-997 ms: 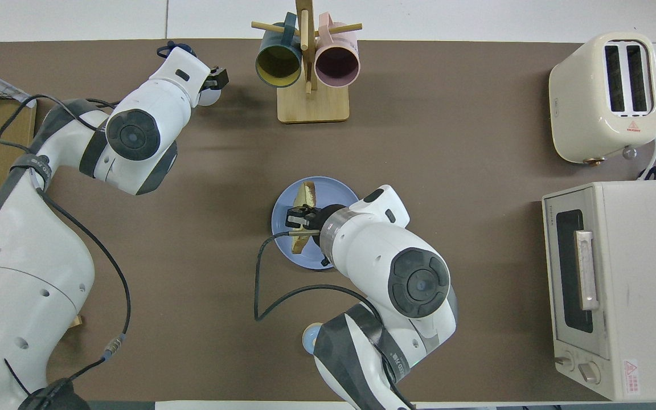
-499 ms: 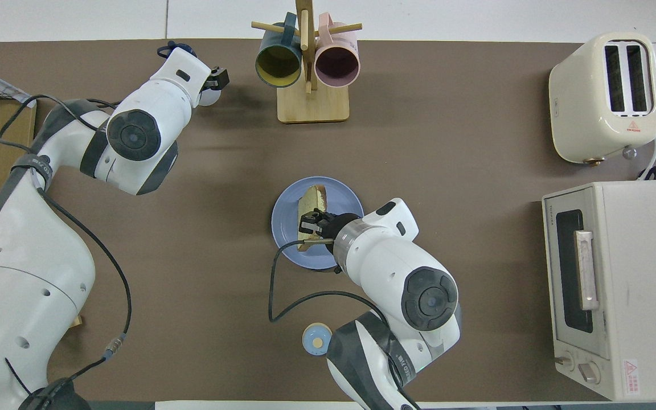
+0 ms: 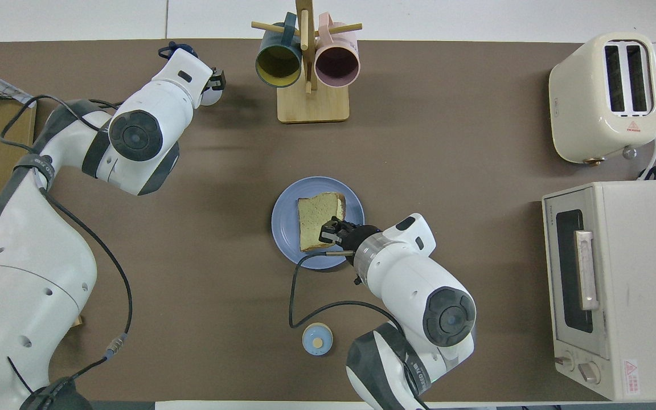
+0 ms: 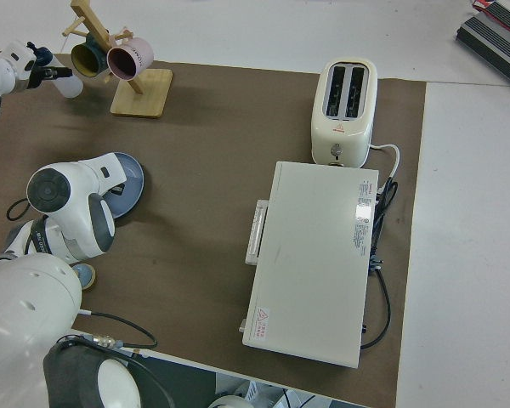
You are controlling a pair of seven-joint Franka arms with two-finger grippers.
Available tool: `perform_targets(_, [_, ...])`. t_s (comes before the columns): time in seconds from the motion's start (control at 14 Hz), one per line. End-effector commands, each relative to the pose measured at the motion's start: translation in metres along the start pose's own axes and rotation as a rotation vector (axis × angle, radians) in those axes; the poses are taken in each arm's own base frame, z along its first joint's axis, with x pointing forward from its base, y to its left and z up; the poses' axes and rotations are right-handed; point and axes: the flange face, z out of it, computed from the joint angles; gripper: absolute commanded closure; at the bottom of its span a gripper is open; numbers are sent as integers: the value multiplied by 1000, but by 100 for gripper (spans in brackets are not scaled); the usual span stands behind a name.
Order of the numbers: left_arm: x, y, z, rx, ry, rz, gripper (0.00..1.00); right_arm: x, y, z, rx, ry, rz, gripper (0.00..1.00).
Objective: Put bread on plate and add seasoning
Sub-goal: 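Lower the bread onto the blue plate and open the right gripper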
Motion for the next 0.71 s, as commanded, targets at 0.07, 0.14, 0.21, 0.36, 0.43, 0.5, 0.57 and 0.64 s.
perform_targets(0.07, [3,-6,6,8,19,7,100,3,10,-8,-2,1,-10,26])
perform_targets(0.14, [5,-10,6,7,23,-7,100,5,9,-8,-3,0,-7,0])
perform_targets(0.21, [8,-19,7,6,32,-16,100,12,9,-10,-5,1,6,0])
perform_targets(0.36, [12,-24,4,-15,63,-22,100,30,9,-13,-34,-33,24,0])
perform_targets(0.43, [19,-36,0,-10,75,-39,100,36,11,-14,-51,-52,29,0])
perform_targets(0.5, [29,-38,-12,-8,89,-41,100,42,10,-19,-54,-59,24,0])
perform_targets(0.57, [29,-42,-21,-4,87,-38,100,51,6,-25,-43,-49,-23,0])
perform_targets(0.64, [26,-42,-35,-4,85,-16,100,60,-3,-29,-47,-68,-84,0])
